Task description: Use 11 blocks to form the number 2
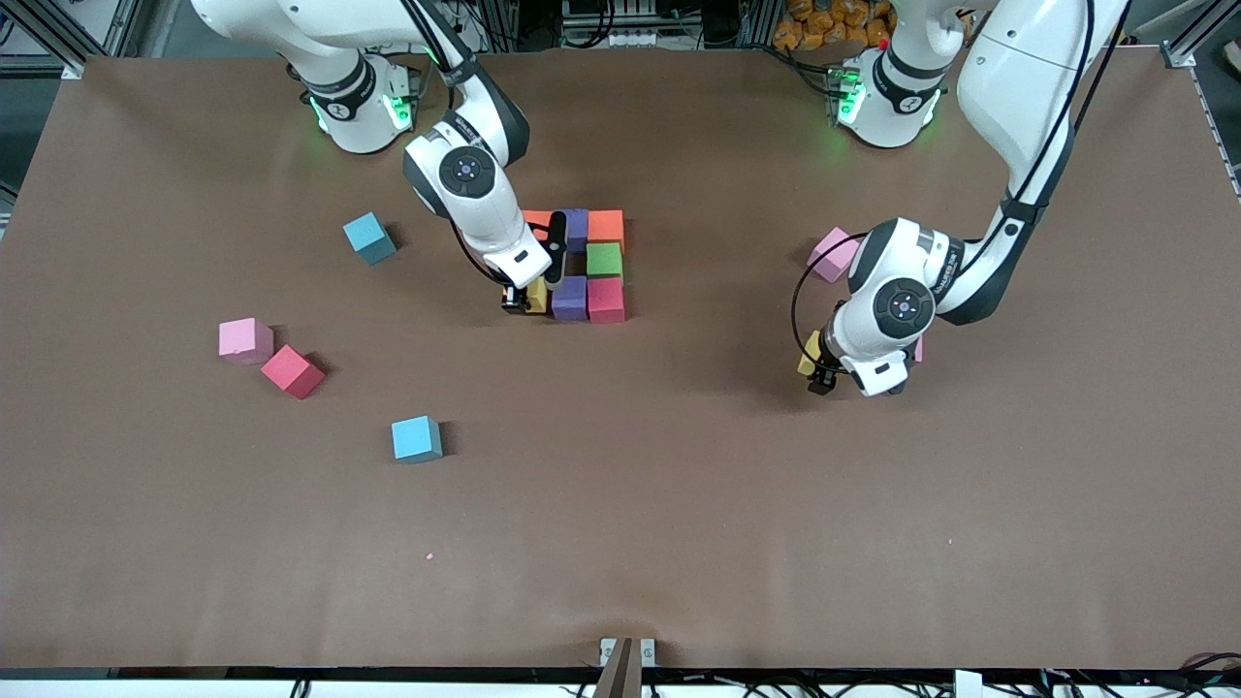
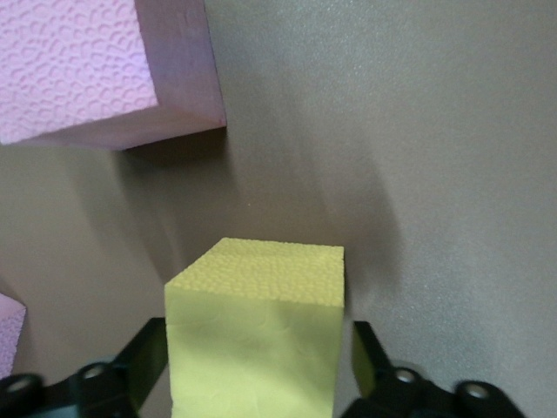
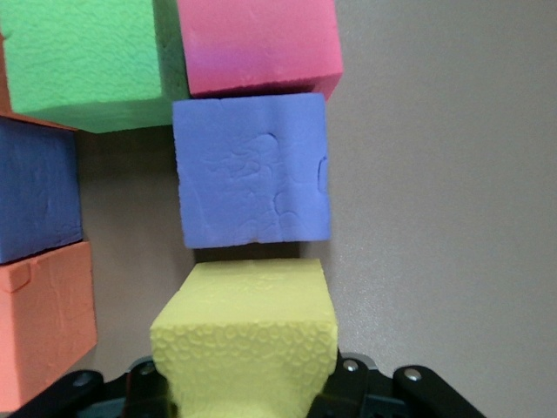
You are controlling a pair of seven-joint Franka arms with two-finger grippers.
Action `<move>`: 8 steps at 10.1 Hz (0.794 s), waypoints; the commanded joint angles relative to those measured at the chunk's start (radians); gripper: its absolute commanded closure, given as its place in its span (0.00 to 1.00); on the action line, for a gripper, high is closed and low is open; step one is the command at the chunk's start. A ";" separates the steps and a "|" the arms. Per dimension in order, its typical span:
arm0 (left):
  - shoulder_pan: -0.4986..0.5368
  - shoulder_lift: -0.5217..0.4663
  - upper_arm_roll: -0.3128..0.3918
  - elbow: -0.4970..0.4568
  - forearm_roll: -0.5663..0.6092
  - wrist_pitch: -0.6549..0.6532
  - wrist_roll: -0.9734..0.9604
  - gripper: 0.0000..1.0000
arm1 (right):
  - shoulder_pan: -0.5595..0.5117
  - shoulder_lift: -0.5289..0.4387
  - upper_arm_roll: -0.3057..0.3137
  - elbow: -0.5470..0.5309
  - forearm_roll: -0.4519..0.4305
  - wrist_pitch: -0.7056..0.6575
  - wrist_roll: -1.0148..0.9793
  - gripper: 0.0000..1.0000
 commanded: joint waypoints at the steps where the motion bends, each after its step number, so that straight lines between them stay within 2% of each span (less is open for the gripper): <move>1: 0.008 0.000 -0.003 0.008 -0.007 0.011 -0.001 0.73 | 0.009 0.032 -0.006 0.026 0.001 0.004 0.012 0.77; 4: -0.019 -0.015 -0.010 0.063 -0.007 -0.004 -0.003 0.73 | 0.010 0.058 -0.006 0.044 0.003 0.004 0.012 0.77; 8: -0.139 0.009 -0.010 0.233 -0.006 -0.092 0.003 0.72 | 0.019 0.072 -0.006 0.059 0.005 0.004 0.023 0.77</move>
